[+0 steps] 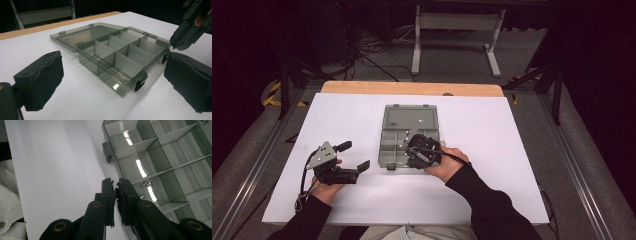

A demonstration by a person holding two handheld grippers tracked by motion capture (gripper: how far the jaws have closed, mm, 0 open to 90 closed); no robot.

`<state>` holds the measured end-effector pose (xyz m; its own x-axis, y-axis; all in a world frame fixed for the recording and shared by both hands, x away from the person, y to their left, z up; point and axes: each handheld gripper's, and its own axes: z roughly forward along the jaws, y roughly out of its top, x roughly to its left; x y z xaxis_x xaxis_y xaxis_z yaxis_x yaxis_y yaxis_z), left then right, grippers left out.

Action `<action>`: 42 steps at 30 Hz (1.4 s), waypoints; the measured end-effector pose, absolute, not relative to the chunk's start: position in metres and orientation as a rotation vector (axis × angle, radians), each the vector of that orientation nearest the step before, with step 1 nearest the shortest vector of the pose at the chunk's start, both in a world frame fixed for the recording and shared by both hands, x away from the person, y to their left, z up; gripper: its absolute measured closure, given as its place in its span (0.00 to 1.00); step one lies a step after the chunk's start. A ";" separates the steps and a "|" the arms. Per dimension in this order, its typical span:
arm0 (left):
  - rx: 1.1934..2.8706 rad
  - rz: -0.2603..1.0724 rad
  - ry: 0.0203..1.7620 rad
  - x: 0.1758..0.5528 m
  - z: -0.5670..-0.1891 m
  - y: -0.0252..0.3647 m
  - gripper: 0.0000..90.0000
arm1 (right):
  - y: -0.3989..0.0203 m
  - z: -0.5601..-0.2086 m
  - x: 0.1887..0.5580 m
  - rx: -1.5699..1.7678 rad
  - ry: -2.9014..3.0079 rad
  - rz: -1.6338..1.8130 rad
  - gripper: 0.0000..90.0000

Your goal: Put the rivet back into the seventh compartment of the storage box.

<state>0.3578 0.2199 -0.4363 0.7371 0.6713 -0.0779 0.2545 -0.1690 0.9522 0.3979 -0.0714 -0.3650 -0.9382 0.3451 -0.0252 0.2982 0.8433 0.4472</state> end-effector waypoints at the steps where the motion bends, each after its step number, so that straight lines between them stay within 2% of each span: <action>1: 1.746 0.435 0.734 0.358 -0.436 0.220 0.03 | -0.072 -0.365 0.400 0.513 2.915 0.689 0.93; 16: 1.745 0.424 0.723 0.359 -0.438 0.219 0.03 | -0.077 -0.364 0.420 0.598 2.856 0.680 0.93; 21: 1.725 0.377 0.701 0.359 -0.438 0.218 0.03 | -0.078 -0.363 0.423 0.612 2.850 0.681 0.93; 34: 1.733 0.444 0.672 0.357 -0.435 0.219 0.01 | -0.080 -0.371 0.435 0.681 2.806 0.620 0.93; 42: 1.754 0.413 0.650 0.356 -0.432 0.222 0.01 | -0.079 -0.378 0.442 0.708 2.800 0.584 0.93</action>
